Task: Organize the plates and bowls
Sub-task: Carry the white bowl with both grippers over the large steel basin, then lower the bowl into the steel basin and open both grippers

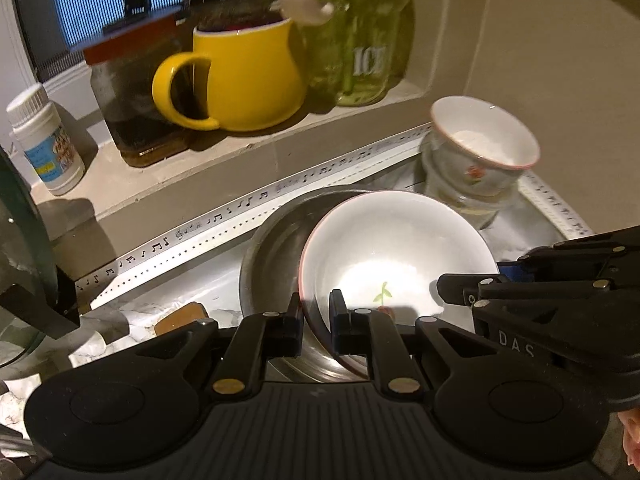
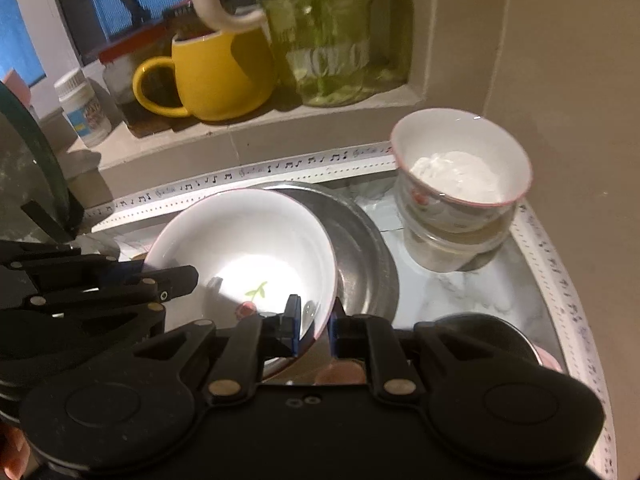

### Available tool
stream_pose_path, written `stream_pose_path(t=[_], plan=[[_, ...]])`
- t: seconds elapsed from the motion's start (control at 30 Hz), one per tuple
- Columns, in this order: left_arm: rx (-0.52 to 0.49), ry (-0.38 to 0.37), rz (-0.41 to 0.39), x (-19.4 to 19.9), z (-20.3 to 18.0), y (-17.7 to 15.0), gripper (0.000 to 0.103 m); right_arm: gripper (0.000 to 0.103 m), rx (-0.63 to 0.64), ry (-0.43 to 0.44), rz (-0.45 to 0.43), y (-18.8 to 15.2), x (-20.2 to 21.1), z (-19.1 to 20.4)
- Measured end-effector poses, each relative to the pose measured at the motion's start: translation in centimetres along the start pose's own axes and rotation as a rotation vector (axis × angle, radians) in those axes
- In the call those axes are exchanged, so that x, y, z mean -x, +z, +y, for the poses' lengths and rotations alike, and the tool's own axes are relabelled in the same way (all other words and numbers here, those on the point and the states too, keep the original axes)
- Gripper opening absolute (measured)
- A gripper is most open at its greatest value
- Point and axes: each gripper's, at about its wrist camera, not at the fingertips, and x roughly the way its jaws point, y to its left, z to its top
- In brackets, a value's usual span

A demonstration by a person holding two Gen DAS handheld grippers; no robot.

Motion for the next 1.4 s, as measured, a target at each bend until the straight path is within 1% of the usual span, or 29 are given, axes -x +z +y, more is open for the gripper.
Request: stream_pose_path(t=[0.23, 0.53, 0.8, 1.1, 1.2, 1.4], plan=[[0.003, 0.013, 0.031, -2.6, 0.4, -0.2, 0.011, 0.014, -0.002, 0.004, 0.032, 0.4, -2.7, -0.1], [-0.003, 0.022, 0.068, -4.2, 0.4, -0.9, 0.012, 0.014, 0.01, 0.02, 0.075, 0.0, -4.5, -0.2], [-0.007, 0.04, 0.102, -4.2, 0.7, -2.3, 0.012, 0.015, 0.068, 0.025, 0.105, -0.7, -4.8, 1.0], [-0.002, 0.022, 0.142, -3.1, 1.3, -4.9, 0.012, 0.016, 0.152, 0.03, 0.151, -2.3, -4.4, 3.0], [-0.006, 0.02, 0.134, -2.8, 1.4, -5.3, 0.013, 0.016, 0.198, 0.026, 0.149, -2.8, -4.2, 3.6], [-0.007, 0.026, 0.129, -3.0, 1.4, -5.2, 0.013, 0.019, 0.233, 0.005, 0.158, -2.7, -4.4, 3.8]])
